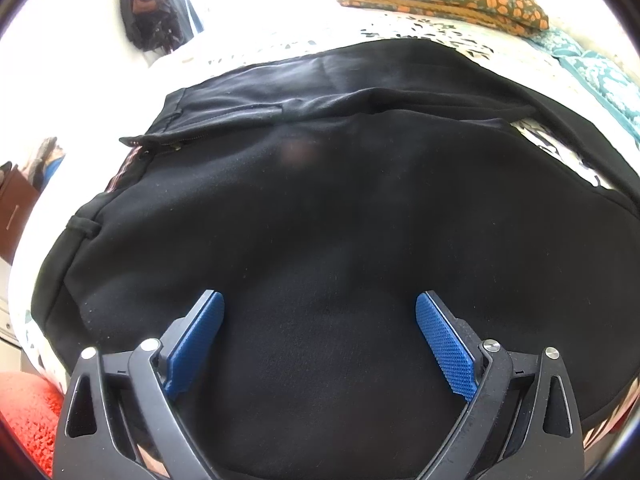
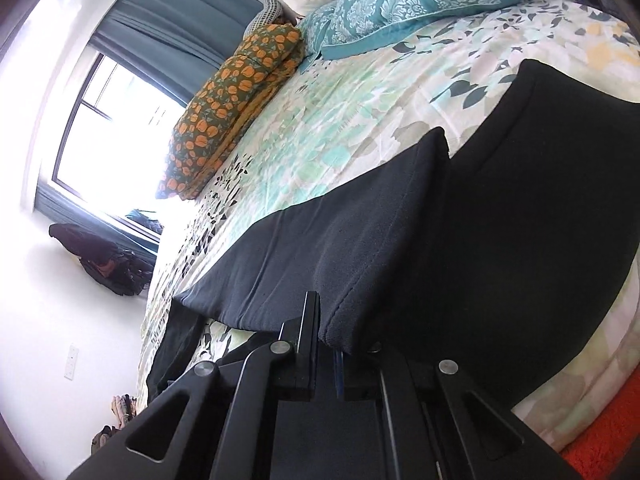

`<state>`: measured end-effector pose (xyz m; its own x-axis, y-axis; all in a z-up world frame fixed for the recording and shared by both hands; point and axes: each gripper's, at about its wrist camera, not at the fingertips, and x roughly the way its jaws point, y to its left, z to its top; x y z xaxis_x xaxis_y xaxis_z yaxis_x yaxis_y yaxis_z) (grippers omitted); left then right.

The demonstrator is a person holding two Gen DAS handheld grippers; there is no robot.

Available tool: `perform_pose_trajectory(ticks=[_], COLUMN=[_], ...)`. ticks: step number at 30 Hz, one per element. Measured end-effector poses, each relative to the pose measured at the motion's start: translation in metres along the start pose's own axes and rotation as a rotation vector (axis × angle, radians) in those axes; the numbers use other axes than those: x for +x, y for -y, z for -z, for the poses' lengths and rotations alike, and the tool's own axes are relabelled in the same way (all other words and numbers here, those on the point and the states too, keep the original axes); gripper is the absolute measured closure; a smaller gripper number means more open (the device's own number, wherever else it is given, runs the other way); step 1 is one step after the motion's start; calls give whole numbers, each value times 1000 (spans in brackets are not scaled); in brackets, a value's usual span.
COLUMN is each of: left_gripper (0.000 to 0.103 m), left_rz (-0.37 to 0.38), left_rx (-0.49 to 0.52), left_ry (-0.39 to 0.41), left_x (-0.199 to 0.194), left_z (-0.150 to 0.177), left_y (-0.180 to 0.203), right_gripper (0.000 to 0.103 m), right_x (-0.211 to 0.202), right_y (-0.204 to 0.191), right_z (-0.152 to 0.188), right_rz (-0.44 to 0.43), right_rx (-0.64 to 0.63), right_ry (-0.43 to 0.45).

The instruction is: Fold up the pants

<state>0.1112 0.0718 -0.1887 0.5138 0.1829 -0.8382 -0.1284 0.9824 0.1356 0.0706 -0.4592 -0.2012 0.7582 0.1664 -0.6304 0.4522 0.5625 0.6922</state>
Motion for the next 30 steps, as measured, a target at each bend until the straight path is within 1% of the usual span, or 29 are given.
perform_pose_trajectory(ticks=[3, 7, 10, 11, 13, 14, 15, 17, 18, 19, 20, 22, 25, 28, 30], left_gripper=[5, 5, 5, 5, 5, 5, 5, 5, 6, 6, 6, 6, 6, 6, 6], left_rz=[-4, -5, -4, -3, 2, 6, 9, 12, 14, 19, 30, 74, 162, 299, 440], left_rx=[0, 1, 1, 1, 2, 4, 6, 11, 14, 15, 15, 3, -26, -100, -185], left_ry=[1, 1, 1, -1, -8, -12, -16, -30, -41, -51, -61, -50, -22, -31, -75], left_x=[0, 0, 0, 0, 0, 0, 0, -2, -3, -6, -9, -19, -33, -32, -20], left_z=[0, 0, 0, 0, -1, -1, -2, -3, -4, -6, -7, -13, -37, -75, -102], left_y=[1, 1, 1, 1, 0, -1, -2, -2, -2, -2, -2, -1, 3, 5, 2], right_gripper=[97, 95, 82, 79, 74, 70, 69, 71, 80, 86, 86, 87, 87, 87, 87], right_x=[2, 7, 12, 12, 11, 11, 12, 13, 12, 8, 4, -6, -31, -58, -74], right_y=[12, 19, 27, 29, 28, 28, 27, 31, 33, 34, 33, 21, -9, -38, -54], right_z=[0, -1, 0, 0, -2, -3, -6, -9, -10, -11, -11, -14, -14, -12, -11], right_rz=[7, 24, 36, 26, 32, 34, 36, 28, 27, 20, 1, -27, -77, -151, -198], right_rx=[47, 58, 98, 108, 95, 89, 90, 113, 127, 137, 142, 102, -22, -105, -143], right_ry=[-18, -37, -56, -51, -39, -30, -20, -1, 3, 15, 28, 49, 82, 108, 123])
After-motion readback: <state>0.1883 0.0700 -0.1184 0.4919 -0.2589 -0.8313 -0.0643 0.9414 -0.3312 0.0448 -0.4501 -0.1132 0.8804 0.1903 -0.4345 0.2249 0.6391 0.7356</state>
